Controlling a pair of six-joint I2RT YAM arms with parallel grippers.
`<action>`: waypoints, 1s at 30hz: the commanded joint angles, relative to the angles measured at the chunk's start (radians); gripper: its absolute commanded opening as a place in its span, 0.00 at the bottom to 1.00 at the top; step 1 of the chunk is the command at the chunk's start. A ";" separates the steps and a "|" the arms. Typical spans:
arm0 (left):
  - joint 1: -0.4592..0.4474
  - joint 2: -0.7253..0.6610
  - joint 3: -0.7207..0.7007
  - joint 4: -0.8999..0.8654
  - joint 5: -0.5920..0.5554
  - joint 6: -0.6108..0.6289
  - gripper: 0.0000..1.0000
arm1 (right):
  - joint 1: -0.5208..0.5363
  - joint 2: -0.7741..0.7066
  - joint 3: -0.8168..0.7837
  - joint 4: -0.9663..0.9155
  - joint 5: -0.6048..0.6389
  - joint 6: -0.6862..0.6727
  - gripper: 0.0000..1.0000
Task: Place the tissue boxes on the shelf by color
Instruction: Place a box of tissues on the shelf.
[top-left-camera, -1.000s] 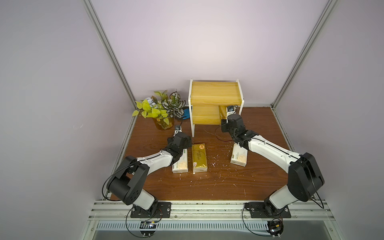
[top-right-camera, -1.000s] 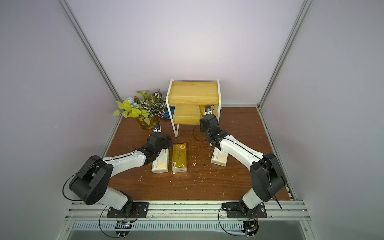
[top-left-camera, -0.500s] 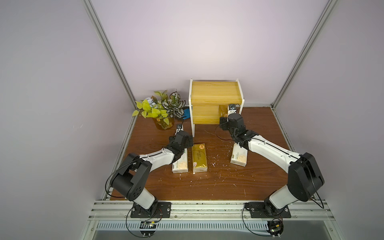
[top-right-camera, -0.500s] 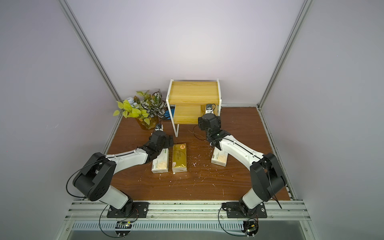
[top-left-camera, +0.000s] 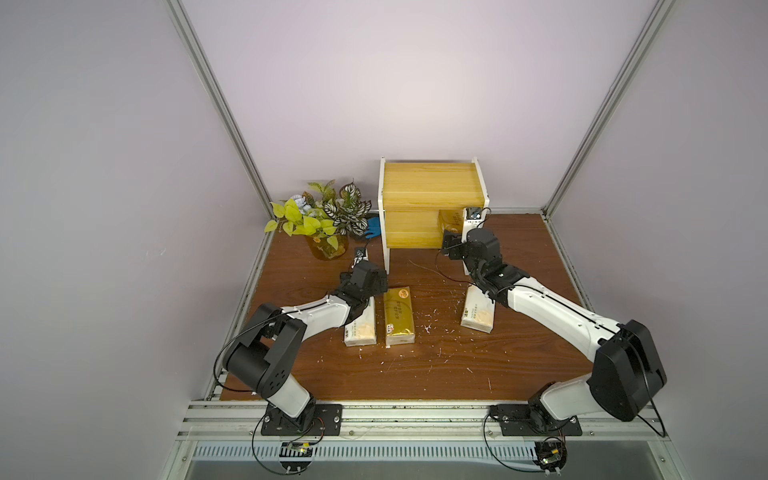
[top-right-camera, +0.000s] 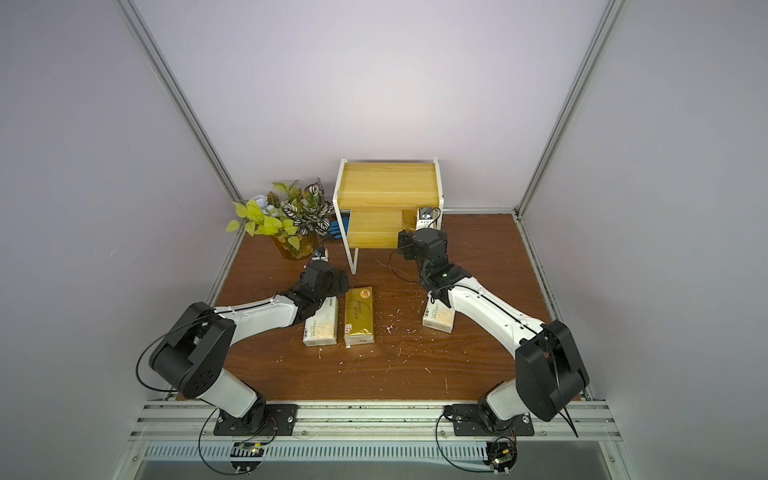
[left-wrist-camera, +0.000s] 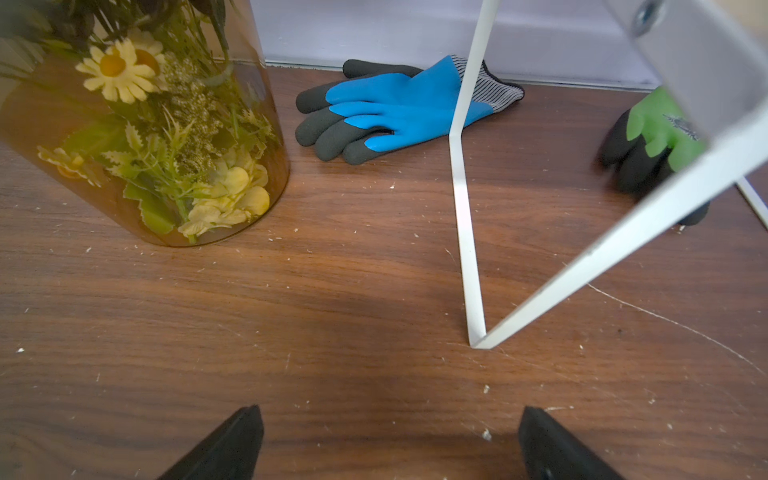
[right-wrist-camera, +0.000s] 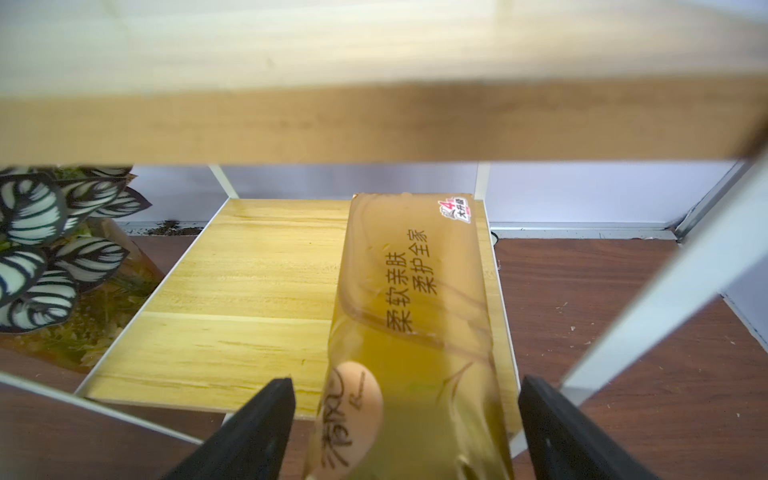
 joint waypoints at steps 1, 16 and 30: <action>-0.011 0.014 0.019 -0.010 0.011 -0.003 1.00 | 0.014 -0.051 -0.029 0.018 0.012 0.029 0.91; -0.015 0.024 0.017 0.000 0.017 -0.009 1.00 | 0.041 -0.149 -0.116 0.003 0.073 0.030 0.82; -0.017 0.024 0.032 -0.010 0.014 -0.010 1.00 | 0.037 -0.076 -0.060 0.000 0.061 0.042 0.39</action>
